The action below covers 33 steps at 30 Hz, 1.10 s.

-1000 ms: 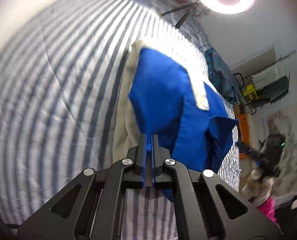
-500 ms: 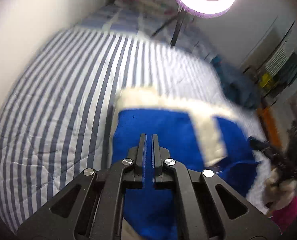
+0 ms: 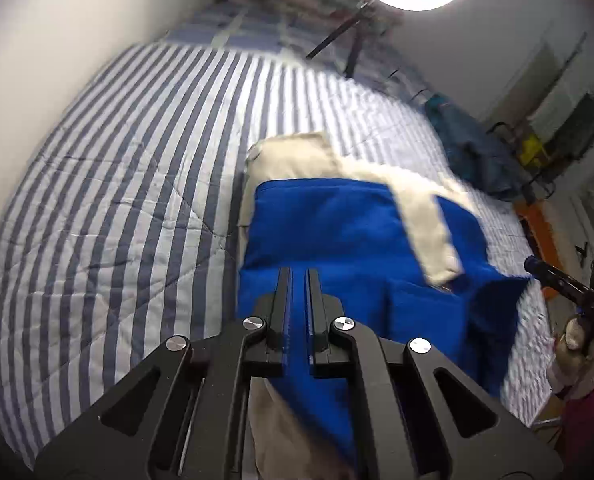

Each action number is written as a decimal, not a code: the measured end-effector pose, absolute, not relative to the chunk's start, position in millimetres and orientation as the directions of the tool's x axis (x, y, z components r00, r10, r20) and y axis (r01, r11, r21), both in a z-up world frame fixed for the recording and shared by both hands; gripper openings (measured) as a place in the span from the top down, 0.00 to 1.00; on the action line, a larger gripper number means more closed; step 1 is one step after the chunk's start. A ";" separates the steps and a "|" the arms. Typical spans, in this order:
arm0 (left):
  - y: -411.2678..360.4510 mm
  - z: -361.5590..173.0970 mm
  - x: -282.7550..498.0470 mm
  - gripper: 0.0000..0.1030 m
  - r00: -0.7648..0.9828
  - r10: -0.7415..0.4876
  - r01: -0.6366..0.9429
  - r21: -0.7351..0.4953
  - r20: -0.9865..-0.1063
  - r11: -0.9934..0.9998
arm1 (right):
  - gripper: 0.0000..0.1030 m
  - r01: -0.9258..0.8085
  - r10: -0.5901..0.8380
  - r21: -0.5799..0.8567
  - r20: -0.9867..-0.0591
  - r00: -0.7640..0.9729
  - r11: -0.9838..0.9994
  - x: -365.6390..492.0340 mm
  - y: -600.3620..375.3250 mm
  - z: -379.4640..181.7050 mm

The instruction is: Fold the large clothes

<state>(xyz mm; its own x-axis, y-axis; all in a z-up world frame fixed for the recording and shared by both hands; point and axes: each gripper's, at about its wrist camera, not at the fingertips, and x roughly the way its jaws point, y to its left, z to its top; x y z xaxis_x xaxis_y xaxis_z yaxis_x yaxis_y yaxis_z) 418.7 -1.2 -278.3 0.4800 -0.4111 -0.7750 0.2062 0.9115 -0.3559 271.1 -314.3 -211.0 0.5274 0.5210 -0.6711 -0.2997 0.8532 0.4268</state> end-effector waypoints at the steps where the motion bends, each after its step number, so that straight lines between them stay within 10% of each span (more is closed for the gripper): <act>1: 1.0 -273.8 412.3 0.98 0.483 -0.433 0.214 -0.377 -0.761 0.901 | 0.73 -0.363 0.568 0.438 -0.649 0.506 0.823 262.5 -305.0 -202.7; 19: -27.8 -300.0 385.0 0.97 0.349 -0.506 0.293 -0.421 -0.789 0.858 | 0.59 -0.335 0.408 0.278 -0.810 0.422 0.900 291.2 -281.2 -261.6; 24: 19.2 -275.7 403.9 0.41 0.456 -0.557 0.176 -0.543 -0.694 0.821 | 0.25 -0.289 0.486 0.391 -0.692 0.534 0.874 280.7 -328.2 -230.2; 33: 67.3 -341.6 445.8 0.39 0.348 -0.708 -0.108 -0.777 -0.614 0.620 | 0.00 -0.113 0.542 0.569 -0.677 0.498 0.815 299.4 -372.4 -268.0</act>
